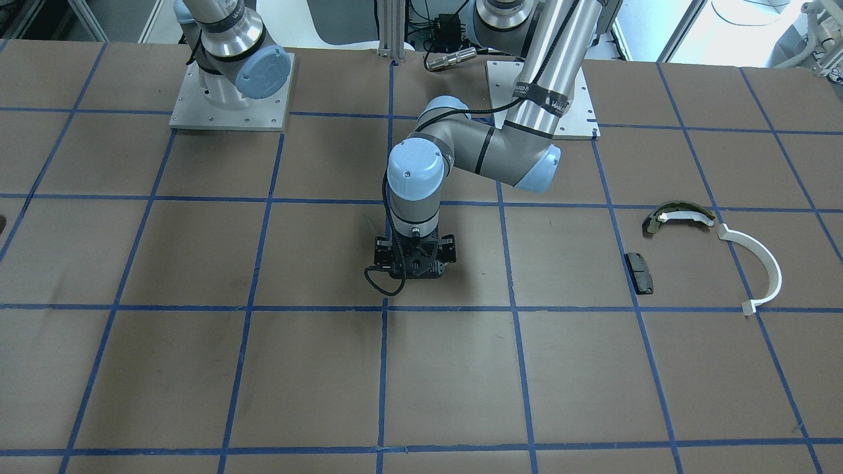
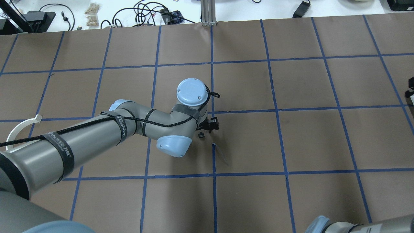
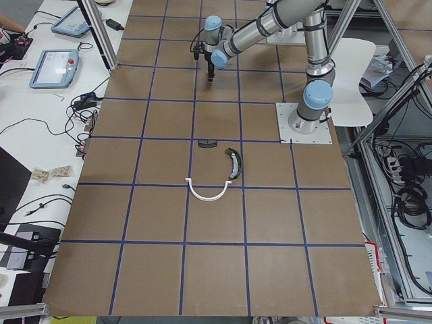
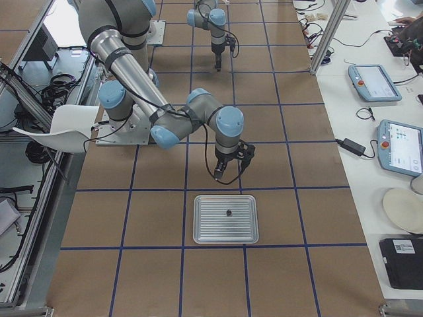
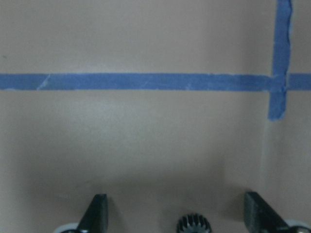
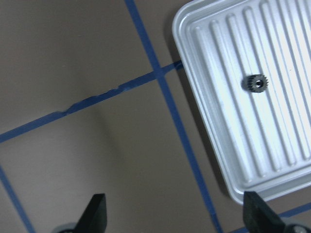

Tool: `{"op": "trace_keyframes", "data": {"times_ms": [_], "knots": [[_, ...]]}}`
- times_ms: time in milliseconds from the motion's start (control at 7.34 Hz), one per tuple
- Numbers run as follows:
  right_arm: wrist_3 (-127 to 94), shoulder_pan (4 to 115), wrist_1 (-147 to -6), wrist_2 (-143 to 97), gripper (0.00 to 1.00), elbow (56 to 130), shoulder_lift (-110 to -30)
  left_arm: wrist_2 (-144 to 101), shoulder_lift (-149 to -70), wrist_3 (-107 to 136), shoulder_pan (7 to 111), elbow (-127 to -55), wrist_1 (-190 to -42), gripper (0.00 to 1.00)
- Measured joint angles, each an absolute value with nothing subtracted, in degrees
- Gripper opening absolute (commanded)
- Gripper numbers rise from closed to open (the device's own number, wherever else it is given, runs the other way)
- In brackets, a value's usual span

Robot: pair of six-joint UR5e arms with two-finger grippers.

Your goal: Place bearing gear from tray to pile

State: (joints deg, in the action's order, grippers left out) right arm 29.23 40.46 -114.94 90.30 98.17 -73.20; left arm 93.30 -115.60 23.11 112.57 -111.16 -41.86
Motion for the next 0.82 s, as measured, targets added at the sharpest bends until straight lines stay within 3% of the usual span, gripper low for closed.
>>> {"op": "trace_keyframes", "data": {"times_ms": [136, 272, 408, 545, 817], "knots": [[32.9, 39.2, -117.4, 91.5, 1.0, 96.2, -69.9, 93.3, -115.4, 23.1, 112.7, -111.2, -42.0, 1.0], [35.0, 38.4, -118.7, 92.1, 1.0, 93.9, -66.7, 93.4, -115.3, 23.1, 112.8, -111.5, -42.0, 0.91], [36.3, 38.1, -119.2, 92.3, 1.0, 91.5, -63.6, 93.4, -115.2, 23.1, 112.8, -112.0, -42.0, 0.1], [37.3, 38.0, -119.4, 92.2, 0.99, 89.5, -60.8, 93.5, -115.0, 23.0, 112.8, -112.3, -42.0, 0.0], [38.1, 37.9, -120.0, 92.0, 0.85, 87.7, -57.4, 93.7, -114.7, 23.0, 112.8, -112.4, -42.2, 0.0]]}}
